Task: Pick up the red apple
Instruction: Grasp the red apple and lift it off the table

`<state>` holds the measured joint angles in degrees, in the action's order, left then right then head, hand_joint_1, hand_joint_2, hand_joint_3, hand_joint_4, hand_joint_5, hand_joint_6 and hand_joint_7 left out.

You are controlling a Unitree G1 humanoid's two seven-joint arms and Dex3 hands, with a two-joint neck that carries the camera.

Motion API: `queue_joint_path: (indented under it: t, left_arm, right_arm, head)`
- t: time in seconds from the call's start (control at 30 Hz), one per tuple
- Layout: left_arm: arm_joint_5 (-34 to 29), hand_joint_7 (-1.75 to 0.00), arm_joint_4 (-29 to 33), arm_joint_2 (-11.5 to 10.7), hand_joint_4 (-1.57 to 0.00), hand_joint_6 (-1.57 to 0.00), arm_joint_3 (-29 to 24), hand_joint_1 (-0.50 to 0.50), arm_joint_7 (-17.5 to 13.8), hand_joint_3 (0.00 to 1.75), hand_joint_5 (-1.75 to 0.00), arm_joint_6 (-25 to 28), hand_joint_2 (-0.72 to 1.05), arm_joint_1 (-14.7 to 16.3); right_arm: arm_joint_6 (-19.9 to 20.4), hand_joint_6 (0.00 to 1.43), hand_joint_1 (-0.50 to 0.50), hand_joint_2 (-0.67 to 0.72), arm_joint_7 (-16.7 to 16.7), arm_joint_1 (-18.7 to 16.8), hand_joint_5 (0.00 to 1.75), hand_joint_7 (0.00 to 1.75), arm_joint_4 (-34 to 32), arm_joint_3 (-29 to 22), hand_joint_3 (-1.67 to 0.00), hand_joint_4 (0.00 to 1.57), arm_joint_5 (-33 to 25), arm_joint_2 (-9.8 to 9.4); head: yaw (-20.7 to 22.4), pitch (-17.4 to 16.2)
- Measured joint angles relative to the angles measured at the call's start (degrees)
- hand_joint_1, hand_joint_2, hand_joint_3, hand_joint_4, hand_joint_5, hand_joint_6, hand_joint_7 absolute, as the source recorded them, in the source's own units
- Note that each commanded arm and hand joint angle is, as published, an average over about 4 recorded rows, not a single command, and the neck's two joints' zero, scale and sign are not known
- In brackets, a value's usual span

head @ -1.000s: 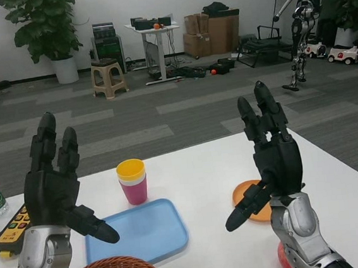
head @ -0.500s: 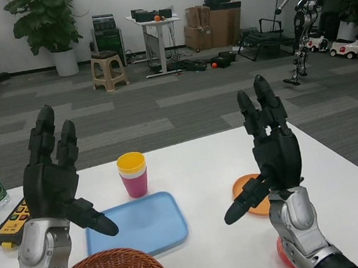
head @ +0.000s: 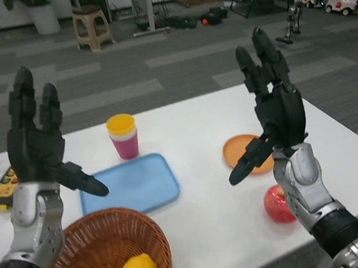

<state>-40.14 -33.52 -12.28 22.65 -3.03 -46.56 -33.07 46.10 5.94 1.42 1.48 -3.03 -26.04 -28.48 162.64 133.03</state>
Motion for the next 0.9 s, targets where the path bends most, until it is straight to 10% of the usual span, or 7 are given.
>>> queue_joint_path:
  t: [0.27, 0.53, 0.9]
  left_arm:
    - [-1.16, -0.16, -1.35, -0.61, 0.00, 0.00, 0.89, -0.50, 0.03, 0.07, 0.00, 0.09, -0.55, -0.70]
    - [-1.55, -0.14, -2.11, -1.66, 0.00, 0.00, 1.38, -0.50, 0.28, 0.02, 0.00, 0.17, -0.55, -1.31]
    - [-1.55, -0.14, -4.07, -1.67, 0.00, 0.00, 1.70, -0.50, 0.33, 0.07, 0.00, 0.17, -0.55, -2.64]
  right_arm:
    - [-5.61, 0.00, -0.45, 0.08, -1.93, -13.39, 0.00, 0.14, -12.47, -11.10, 0.00, 0.00, -0.12, -8.22]
    - [-7.16, 0.00, -0.46, -0.15, -3.94, -26.00, 0.00, 0.21, -18.02, -21.52, 0.00, 0.00, -0.34, -10.18]
    - [-8.14, 0.00, -0.46, -0.37, -5.65, -39.65, 0.00, 0.51, -21.16, -23.65, -0.14, 0.00, -0.99, -18.77]
  head:
    - [-6.83, -5.82]
    - [-13.36, -8.98]
    - [-23.68, -8.31]
